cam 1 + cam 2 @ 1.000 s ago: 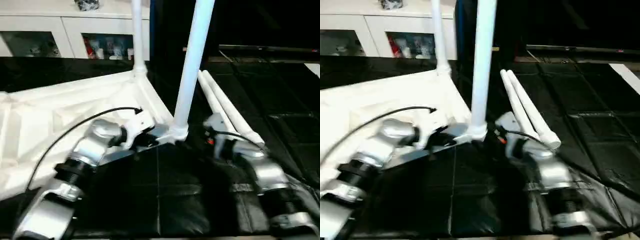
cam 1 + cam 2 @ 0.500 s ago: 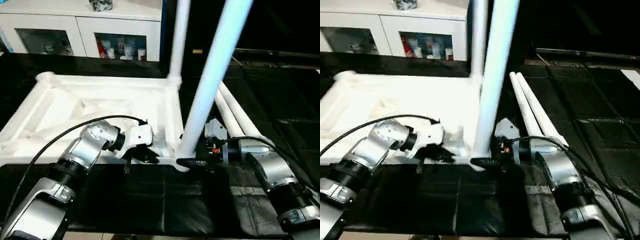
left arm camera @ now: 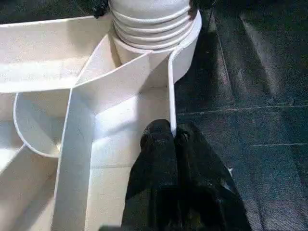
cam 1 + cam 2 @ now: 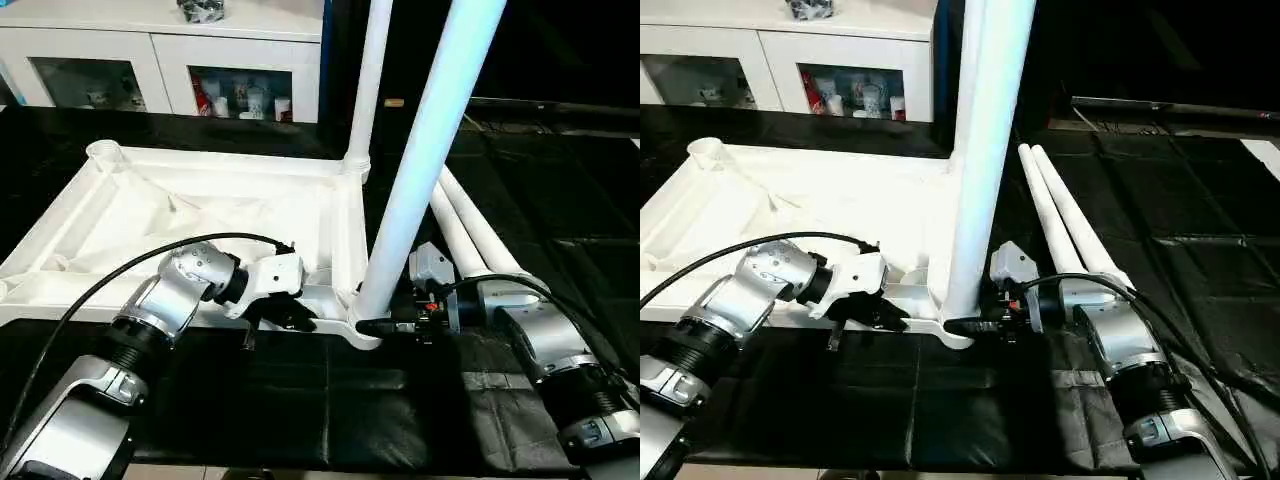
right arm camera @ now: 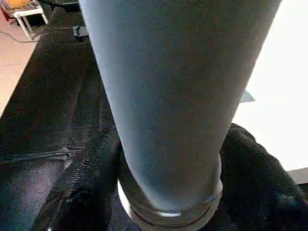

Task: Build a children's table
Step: Rotate leg to tighten

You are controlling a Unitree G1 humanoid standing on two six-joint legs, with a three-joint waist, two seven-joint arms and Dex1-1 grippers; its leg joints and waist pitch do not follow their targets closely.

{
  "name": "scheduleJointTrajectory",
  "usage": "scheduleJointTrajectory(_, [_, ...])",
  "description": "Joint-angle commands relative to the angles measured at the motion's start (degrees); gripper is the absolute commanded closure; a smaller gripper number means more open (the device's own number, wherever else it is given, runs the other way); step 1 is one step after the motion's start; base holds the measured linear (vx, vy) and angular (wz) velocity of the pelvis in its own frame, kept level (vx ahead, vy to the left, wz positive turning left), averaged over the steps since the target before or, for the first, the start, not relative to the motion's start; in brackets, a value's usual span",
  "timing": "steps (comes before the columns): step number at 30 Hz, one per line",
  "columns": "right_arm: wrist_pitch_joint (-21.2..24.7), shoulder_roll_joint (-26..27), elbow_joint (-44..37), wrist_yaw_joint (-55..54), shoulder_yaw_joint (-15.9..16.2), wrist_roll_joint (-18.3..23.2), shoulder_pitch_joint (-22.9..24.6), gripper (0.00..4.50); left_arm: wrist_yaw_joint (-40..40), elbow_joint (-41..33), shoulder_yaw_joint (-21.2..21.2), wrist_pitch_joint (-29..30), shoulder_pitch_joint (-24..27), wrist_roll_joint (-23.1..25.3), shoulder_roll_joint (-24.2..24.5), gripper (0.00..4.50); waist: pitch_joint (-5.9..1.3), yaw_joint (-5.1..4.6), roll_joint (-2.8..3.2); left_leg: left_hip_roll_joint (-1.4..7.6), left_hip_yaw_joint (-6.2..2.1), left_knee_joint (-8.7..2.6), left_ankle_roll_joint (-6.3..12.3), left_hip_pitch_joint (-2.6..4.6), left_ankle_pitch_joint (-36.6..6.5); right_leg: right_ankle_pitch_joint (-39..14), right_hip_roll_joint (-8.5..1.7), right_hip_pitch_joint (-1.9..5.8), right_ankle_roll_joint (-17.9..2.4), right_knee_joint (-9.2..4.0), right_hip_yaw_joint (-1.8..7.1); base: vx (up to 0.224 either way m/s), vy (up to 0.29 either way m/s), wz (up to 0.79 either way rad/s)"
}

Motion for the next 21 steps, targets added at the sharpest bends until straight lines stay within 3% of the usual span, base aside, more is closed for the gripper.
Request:
scheduleJointTrajectory(1, [0.42,-0.42,0.48,1.15,0.44,0.41,-0.75,1.82,-0.8,0.1,-0.78,-1.33,-1.14,0.35,0.08,4.5,-4.43,-0.08,0.06,2.55,-0.58,-3.42,2.74,0.81,-8.31,-5.95,-5.09,3.15,-12.81,-3.65,2.89,0.0,0.0,0.0])
scheduleJointTrajectory(7, [0.81,-0.09,-0.09,1.27,0.96,0.54,-0.09,1.86,-0.13,1.13,-0.62,-1.77,-1.33,0.65,-0.13,4.5,-4.44,-0.09,0.17,2.53,-0.58,-3.39,2.57,0.83,-8.77,-6.12,-5.07,3.15,-12.87,-3.72,2.88,0.0,0.0,0.0])
scheduleJointTrajectory(11, [2.59,1.02,-1.42,-0.56,0.54,1.21,1.19,1.86,2.9,1.59,0.67,1.3,-1.61,0.24,-1.31,4.5,-4.38,-0.05,0.2,2.56,-0.55,-3.41,2.51,0.92,-8.81,-6.22,-5.06,3.11,-12.97,-3.75,2.91,0.0,0.0,0.0])
scheduleJointTrajectory(13, [4.11,3.99,-1.96,-7.48,-0.71,0.66,1.97,1.86,8.63,1.72,3.52,6.56,-2.65,-1.25,-4.34,4.5,-4.16,-0.26,0.01,2.53,-0.57,-3.57,1.58,1.02,-10.14,-9.0,-5.17,2.93,-12.73,-4.0,2.95,0.0,0.0,0.0])
scheduleJointTrajectory(15, [4.37,4.77,-2.08,-9.28,-0.97,0.43,2.14,1.86,9.86,1.6,4.09,7.97,-2.9,-1.58,-5.09,4.5,-4.05,-0.26,0.03,2.39,-0.65,-3.63,1.06,1.11,-11.12,-12.03,-5.32,2.93,-12.07,-4.38,2.93,0.0,0.0,0.0])
scheduleJointTrajectory(16, [6.22,6.78,-2.02,-14.24,-1.3,-0.66,2.27,1.86,13.51,1.58,4.73,9.58,-3.57,-1.1,-6.69,4.5,-3.95,-0.5,-0.11,2.28,-0.77,-3.79,0.56,0.93,-11.61,-15.42,-5.37,3.06,-10.62,-4.66,2.96,0.0,0.0,0.0])
scheduleJointTrajectory(19, [7.75,8.77,-1.82,-18.11,-1.79,-1.07,2.27,1.86,15.77,1.09,5.23,11.28,-3.79,-1.1,-8.0,4.5,-3.78,-0.92,-0.15,2.19,-0.84,-3.92,0.15,0.87,-12.02,-17.69,-5.3,3.03,-9.37,-4.97,3.0,0.0,0.0,0.0])
scheduleJointTrajectory(21, [10.54,14.93,-0.23,-27.82,-3.64,-1.02,1.72,1.87,21.46,-0.6,6.75,16.75,-4.3,-1.58,-12.13,4.5,-3.89,-1.53,-0.24,2.18,-0.85,-3.96,-0.32,0.95,-11.54,-17.03,-5.27,2.8,-9.58,-4.85,3.03,0.0,0.0,0.0])
